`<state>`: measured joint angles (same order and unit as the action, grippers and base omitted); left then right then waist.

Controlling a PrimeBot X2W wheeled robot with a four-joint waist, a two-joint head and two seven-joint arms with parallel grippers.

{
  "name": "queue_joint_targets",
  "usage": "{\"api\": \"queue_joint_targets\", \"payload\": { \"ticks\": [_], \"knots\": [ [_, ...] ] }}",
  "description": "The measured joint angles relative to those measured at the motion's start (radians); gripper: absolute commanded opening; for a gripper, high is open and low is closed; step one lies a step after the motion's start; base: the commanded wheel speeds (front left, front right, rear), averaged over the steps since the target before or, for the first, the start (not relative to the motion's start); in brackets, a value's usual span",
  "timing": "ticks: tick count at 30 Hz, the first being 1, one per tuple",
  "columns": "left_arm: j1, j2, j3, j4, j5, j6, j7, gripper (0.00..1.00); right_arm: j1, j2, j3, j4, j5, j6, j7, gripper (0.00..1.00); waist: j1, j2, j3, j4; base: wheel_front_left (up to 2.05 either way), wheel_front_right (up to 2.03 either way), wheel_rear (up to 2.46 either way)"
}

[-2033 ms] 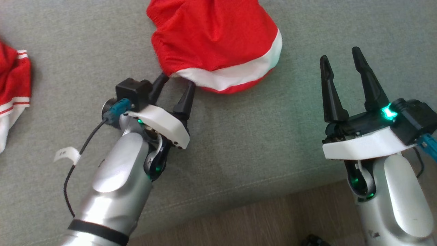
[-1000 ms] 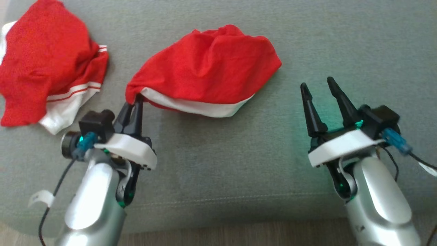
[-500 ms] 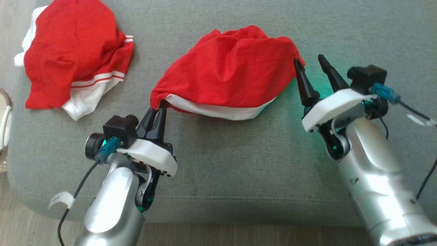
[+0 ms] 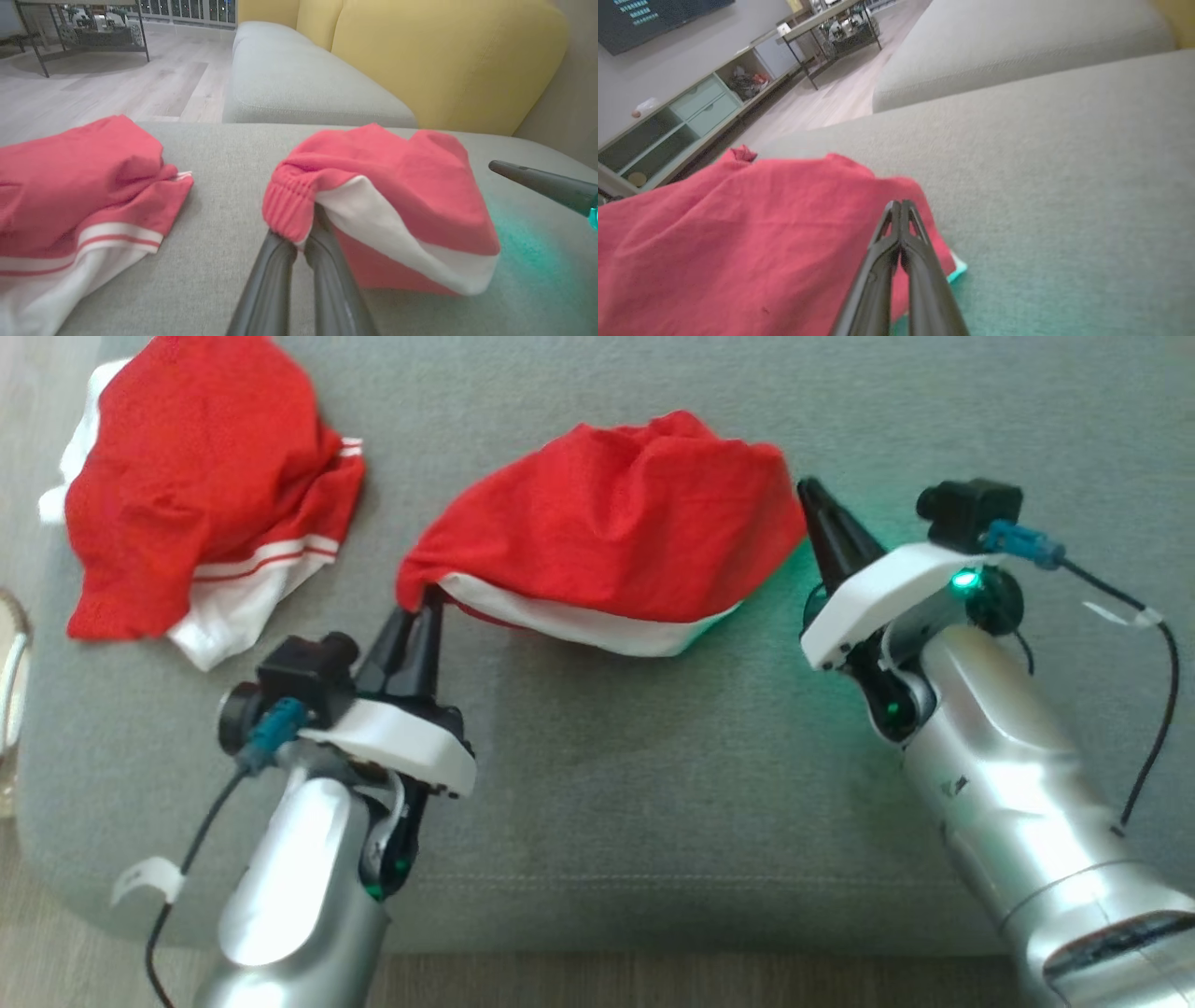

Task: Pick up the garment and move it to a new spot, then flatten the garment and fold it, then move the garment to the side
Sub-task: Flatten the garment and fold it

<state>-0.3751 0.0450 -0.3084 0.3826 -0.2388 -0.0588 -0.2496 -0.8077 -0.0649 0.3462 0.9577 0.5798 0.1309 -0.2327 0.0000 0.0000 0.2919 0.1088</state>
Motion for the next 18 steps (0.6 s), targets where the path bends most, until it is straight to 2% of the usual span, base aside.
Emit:
{"api": "queue_joint_targets", "payload": {
  "ticks": [4,7,10,16,18],
  "knots": [
    [-0.002,-0.001,0.034,-0.031,-0.012,-0.007,0.0,0.0,-0.019,-0.001,-0.06,-0.026,-0.088,0.0,-0.016,0.0,0.0,0.0,-0.027,-0.029,0.0,0.0,0.0],
    [-0.014,-0.001,0.049,-0.049,-0.034,-0.018,0.0,0.0,-0.019,-0.001,-0.13,-0.117,-0.118,0.0,-0.02,0.0,0.0,0.0,-0.058,-0.052,0.0,0.0,0.0],
    [-0.025,0.008,0.052,-0.061,-0.036,-0.021,0.0,0.0,-0.01,-0.002,-0.144,-0.142,-0.128,0.0,-0.02,0.0,0.0,0.0,-0.091,-0.077,0.0,0.0,0.0],
    [-0.014,0.008,0.055,-0.094,-0.058,-0.019,0.013,0.0,0.114,-0.001,-0.15,-0.215,-0.13,0.0,-0.02,0.0,0.0,0.0,-0.152,-0.115,0.0,0.0,0.0],
    [0.008,0.007,0.064,-0.112,-0.099,-0.01,0.022,0.0,0.181,-0.001,-0.165,-0.295,-0.13,0.0,-0.02,0.0,0.0,0.0,-0.171,-0.13,0.0,0.0,0.0]
  ]
}}
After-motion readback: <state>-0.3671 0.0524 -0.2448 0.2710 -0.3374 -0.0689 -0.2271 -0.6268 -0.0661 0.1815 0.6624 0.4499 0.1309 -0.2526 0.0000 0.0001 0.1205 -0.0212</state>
